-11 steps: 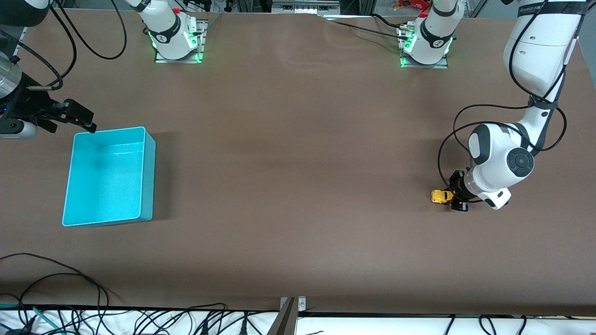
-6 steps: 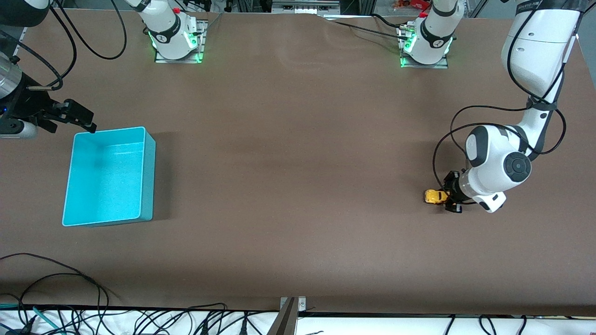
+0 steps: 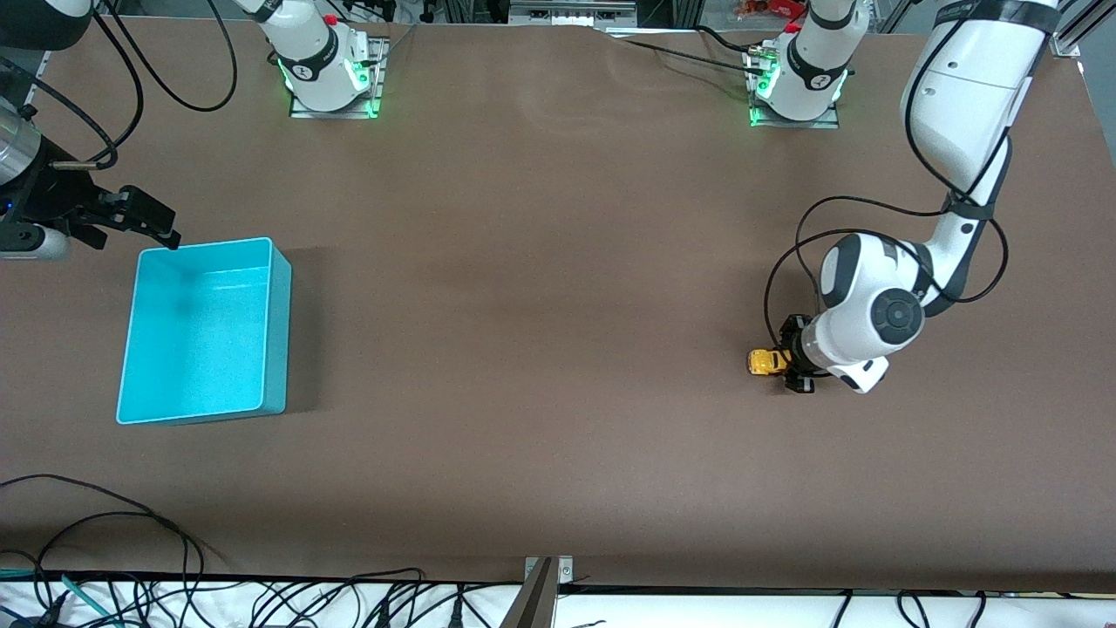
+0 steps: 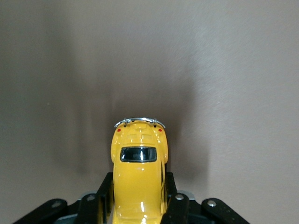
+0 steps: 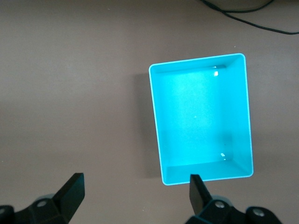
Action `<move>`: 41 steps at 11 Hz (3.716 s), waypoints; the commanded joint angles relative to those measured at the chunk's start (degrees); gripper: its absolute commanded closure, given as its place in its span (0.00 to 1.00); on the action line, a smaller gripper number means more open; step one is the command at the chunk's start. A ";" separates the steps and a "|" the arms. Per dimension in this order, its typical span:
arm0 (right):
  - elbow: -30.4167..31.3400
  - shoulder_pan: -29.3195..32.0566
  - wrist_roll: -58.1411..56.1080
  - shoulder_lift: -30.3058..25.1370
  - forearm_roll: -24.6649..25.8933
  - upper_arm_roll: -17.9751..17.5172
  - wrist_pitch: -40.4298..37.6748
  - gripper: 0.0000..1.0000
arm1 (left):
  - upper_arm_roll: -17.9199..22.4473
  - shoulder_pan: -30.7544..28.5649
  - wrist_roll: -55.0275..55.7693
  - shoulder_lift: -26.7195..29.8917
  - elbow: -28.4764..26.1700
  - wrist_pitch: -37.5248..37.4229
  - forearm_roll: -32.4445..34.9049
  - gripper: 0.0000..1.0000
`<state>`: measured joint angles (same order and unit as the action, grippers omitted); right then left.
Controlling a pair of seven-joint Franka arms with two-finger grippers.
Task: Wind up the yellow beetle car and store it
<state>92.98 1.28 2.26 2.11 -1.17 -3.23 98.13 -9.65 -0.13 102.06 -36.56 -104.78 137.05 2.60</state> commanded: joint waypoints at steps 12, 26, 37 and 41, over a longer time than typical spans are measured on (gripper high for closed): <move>-1.05 -0.05 -0.24 0.18 0.99 -0.02 -1.10 0.00 | 2.71 -3.47 1.22 -7.74 4.41 0.14 8.56 1.00; -1.05 0.04 -0.33 0.09 1.17 -0.02 -1.27 0.00 | 7.46 -5.84 -6.96 -8.62 4.50 3.40 7.60 1.00; -1.05 -0.05 -0.33 0.09 1.17 -0.02 -1.27 0.00 | 8.95 -5.93 -9.07 -8.00 4.50 3.40 7.68 0.78; -1.05 0.04 -0.24 0.00 1.17 -0.02 -1.27 0.00 | 8.95 -5.93 -8.90 -6.60 4.58 3.31 7.77 0.00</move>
<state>92.98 1.31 2.25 2.09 -0.84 -3.22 98.03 -1.26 -5.63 93.68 -38.19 -103.04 137.08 8.33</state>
